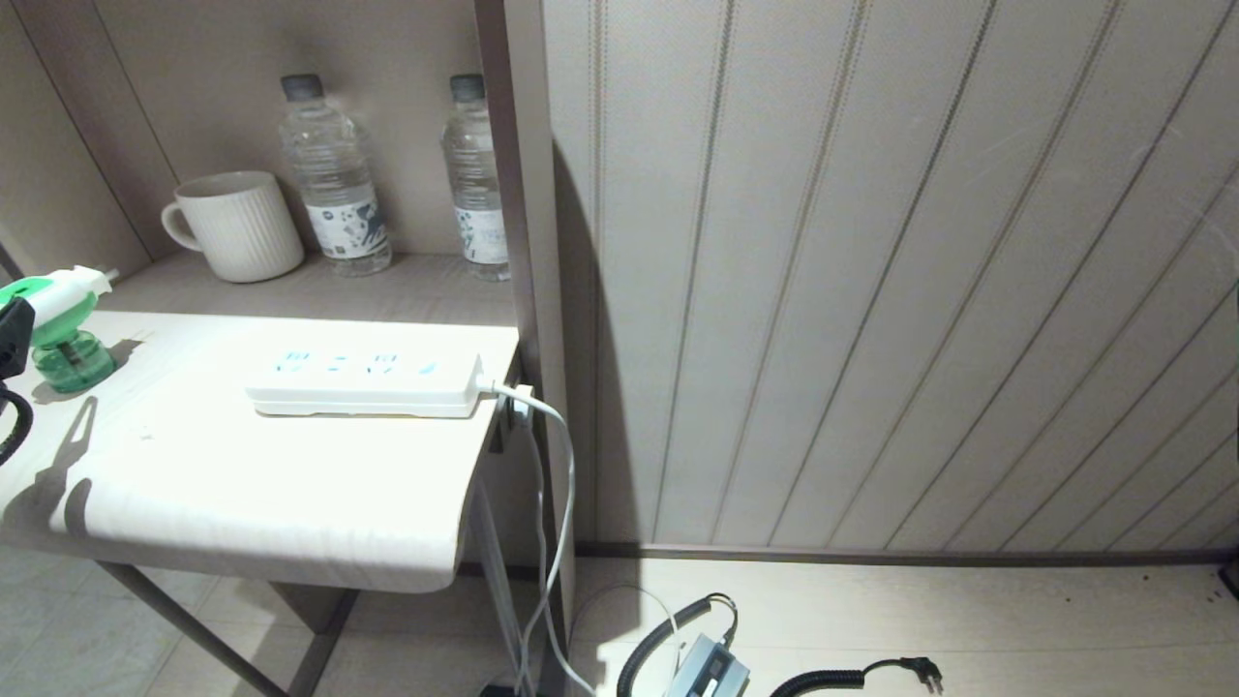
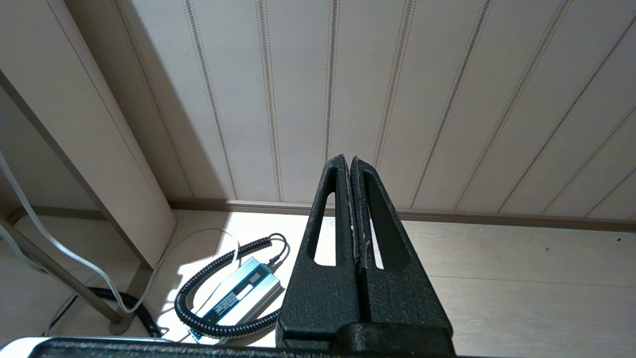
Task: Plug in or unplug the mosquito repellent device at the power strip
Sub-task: Pick up the mosquito repellent liquid
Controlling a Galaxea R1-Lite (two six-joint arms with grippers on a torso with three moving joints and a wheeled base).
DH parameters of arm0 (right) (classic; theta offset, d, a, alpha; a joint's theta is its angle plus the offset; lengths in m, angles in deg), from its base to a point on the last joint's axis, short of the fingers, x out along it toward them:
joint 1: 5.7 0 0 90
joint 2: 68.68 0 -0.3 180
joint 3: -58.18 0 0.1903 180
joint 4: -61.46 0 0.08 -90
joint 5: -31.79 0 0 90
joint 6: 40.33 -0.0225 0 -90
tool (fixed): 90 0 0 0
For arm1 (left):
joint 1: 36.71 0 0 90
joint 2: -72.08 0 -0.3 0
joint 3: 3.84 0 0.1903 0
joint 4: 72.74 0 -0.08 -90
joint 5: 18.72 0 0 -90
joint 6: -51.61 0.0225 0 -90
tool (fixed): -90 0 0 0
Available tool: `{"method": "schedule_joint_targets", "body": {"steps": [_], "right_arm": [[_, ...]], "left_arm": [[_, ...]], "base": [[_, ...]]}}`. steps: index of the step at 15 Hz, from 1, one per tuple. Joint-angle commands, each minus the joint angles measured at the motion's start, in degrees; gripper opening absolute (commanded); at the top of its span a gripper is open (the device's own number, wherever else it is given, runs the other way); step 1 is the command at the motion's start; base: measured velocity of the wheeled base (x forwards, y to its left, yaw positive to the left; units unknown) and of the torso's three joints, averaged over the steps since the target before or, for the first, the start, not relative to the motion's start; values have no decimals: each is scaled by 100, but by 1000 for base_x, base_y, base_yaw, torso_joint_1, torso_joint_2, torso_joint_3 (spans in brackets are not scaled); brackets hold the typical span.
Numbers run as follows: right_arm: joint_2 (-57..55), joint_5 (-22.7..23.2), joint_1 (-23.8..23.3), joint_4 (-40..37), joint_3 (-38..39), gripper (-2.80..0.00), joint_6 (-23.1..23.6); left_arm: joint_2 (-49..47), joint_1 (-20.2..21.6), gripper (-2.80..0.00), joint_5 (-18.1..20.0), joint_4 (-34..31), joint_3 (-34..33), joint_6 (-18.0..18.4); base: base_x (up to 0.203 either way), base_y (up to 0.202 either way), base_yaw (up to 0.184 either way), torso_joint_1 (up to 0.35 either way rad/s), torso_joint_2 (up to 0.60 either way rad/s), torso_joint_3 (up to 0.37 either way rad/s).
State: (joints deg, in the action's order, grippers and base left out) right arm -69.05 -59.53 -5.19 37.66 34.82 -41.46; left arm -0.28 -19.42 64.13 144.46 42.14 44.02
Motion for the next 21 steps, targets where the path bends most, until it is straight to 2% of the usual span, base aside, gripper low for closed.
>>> {"method": "schedule_joint_targets", "body": {"steps": [1,14,21], "right_arm": [[3,0,2,0,0,-280,-1],[3,0,2,0,0,-280,-1],[3,0,2,0,0,-280,-1]], "left_arm": [[-232,2,0,-5,43,90,-13],[-796,-25,0,4,-27,647,-94],[-762,-288,0,4,-133,647,-94]], "base": [[0,0,0,0,0,0],[0,0,0,0,0,0],[0,0,0,0,0,0]]}}
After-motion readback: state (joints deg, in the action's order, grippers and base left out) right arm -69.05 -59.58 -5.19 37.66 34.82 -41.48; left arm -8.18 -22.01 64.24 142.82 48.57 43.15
